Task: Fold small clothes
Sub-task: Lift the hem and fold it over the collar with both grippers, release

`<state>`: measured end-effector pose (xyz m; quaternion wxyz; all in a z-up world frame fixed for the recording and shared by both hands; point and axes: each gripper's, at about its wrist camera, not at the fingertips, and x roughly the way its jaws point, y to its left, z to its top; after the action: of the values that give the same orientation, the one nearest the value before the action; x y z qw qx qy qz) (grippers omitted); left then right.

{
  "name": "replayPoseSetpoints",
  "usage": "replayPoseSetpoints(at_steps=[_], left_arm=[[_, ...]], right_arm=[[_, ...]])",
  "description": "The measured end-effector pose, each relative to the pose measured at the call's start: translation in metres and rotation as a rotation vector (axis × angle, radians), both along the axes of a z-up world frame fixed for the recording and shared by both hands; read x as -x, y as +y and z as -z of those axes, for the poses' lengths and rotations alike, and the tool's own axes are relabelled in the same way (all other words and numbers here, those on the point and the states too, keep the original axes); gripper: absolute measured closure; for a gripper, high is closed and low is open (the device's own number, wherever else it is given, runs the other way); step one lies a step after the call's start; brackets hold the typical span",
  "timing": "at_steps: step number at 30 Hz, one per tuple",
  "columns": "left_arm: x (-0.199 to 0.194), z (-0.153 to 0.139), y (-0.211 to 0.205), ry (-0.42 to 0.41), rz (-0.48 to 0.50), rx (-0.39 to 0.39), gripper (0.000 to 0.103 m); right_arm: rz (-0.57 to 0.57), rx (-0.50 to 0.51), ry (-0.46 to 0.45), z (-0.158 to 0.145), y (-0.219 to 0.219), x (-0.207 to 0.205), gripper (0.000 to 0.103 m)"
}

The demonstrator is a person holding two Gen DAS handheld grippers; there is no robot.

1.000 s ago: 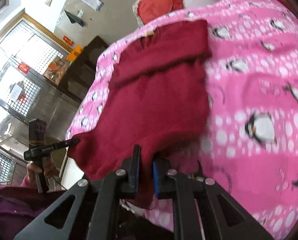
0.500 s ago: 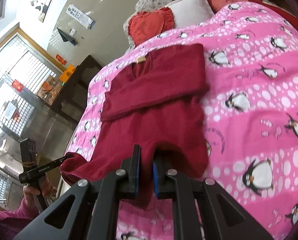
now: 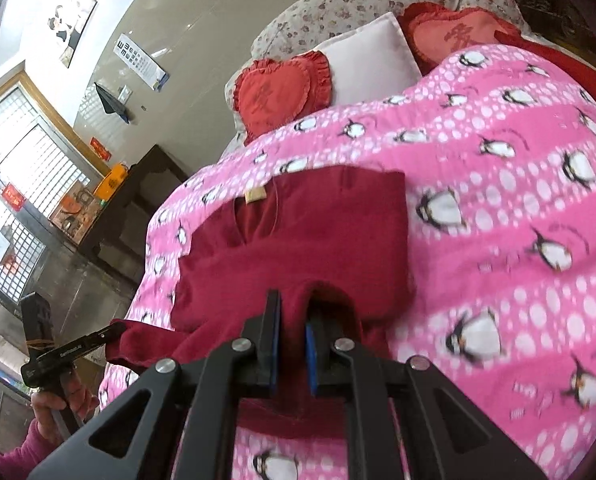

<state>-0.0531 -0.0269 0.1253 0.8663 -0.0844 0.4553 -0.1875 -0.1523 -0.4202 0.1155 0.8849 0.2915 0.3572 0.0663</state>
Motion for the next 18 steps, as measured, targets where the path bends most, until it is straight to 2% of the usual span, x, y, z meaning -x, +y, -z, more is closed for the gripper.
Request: replayPoseSetpoints(at_steps=[6, 13, 16, 17, 18], left_arm=[[-0.055, 0.005, -0.016, -0.006, -0.021, -0.01, 0.103], [-0.117, 0.034, -0.026, 0.069, -0.042, 0.004, 0.103], [-0.132, 0.037, -0.022, 0.08, -0.008, 0.082, 0.103], [-0.134, 0.035, -0.02, 0.086, -0.002, 0.098, 0.1], [-0.134, 0.031, -0.017, 0.091, 0.004, 0.122, 0.087]], right_arm=[[0.031, 0.015, 0.019, 0.003, -0.016, -0.05, 0.093], [0.061, 0.006, 0.092, 0.031, -0.036, -0.123, 0.093], [0.064, -0.016, 0.153, 0.044, -0.043, -0.148, 0.079], [0.065, -0.031, 0.15, 0.045, -0.045, -0.15, 0.074], [0.068, -0.05, 0.129, 0.042, -0.047, -0.149, 0.07]])
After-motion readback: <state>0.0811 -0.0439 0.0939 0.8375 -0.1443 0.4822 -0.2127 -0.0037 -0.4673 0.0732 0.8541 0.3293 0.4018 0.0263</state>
